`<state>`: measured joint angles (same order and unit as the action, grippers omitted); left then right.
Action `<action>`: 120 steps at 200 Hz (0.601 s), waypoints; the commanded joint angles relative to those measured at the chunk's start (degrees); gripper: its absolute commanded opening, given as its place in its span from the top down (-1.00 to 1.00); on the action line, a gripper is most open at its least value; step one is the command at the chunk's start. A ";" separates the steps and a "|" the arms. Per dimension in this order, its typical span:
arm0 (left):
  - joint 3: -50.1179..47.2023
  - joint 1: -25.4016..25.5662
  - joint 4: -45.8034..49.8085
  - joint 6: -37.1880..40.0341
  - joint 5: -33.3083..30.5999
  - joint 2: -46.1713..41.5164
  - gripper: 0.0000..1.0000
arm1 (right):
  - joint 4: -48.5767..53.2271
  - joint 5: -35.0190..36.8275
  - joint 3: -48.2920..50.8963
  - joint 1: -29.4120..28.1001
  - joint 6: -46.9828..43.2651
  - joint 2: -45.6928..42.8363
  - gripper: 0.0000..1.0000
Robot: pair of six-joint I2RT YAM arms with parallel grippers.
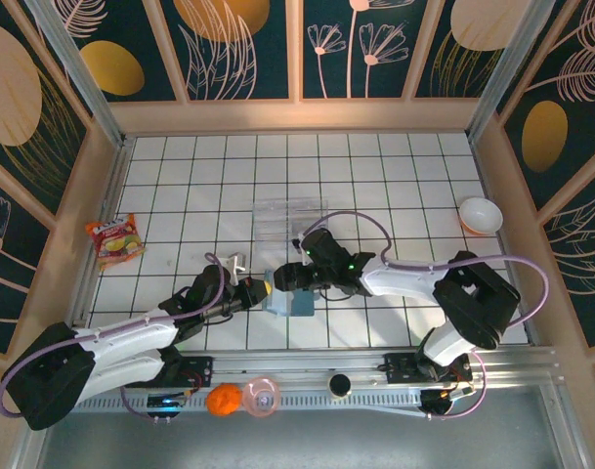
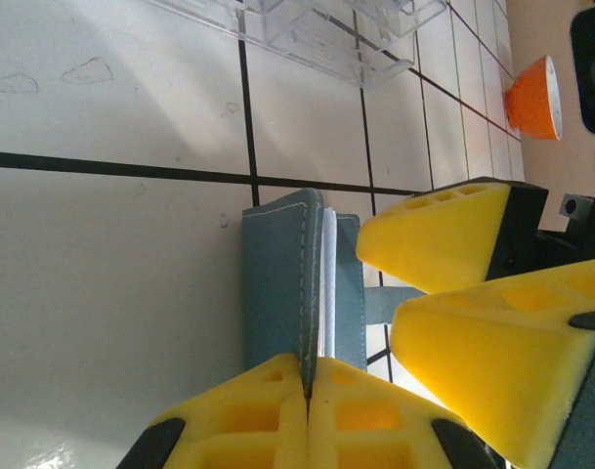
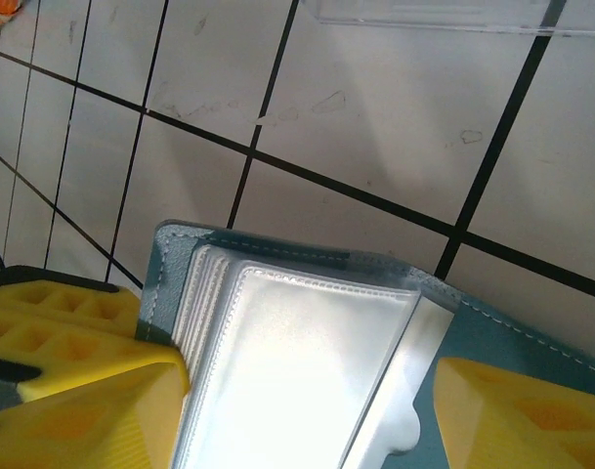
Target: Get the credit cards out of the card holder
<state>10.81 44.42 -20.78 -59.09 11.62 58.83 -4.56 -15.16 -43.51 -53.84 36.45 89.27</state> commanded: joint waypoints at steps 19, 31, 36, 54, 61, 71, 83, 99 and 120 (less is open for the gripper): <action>0.84 0.38 -2.53 -0.98 1.43 -0.51 1.00 | 0.09 -0.88 -2.79 -0.74 -0.63 3.09 -0.38; 0.83 0.38 -2.68 -0.87 1.52 -0.56 1.00 | 0.81 -0.48 -3.16 -0.74 -0.66 3.83 -0.38; 0.88 0.33 -2.69 -0.87 1.61 -0.56 1.00 | 0.92 -0.40 -3.25 -0.80 -0.67 4.12 -0.38; 0.88 0.38 -2.70 -0.78 1.77 -0.56 1.00 | 1.83 0.29 -3.40 -0.82 -0.38 4.73 -0.38; 0.95 0.32 -2.41 -0.77 1.58 -0.74 1.00 | 2.53 0.92 -3.42 -0.77 -0.09 4.70 -0.38; 0.99 0.36 -1.68 -0.82 1.18 -1.04 1.00 | 3.72 1.93 -3.17 -0.82 0.10 4.50 -0.38; 0.88 0.37 -1.36 -0.84 0.97 -1.41 1.00 | 4.90 3.28 -2.41 -0.82 0.50 4.05 -0.37; 0.81 0.38 -0.85 -0.85 0.69 -1.78 1.00 | 5.95 4.79 -0.97 -0.76 1.13 3.17 -0.38; 0.73 0.37 -0.51 -0.88 0.50 -1.96 1.00 | 7.64 6.88 0.87 -0.74 2.17 1.28 -0.37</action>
<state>10.81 44.47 -20.32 -59.27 11.77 58.02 -1.50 -12.25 -44.80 -54.17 36.97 93.06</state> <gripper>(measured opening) 0.051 0.687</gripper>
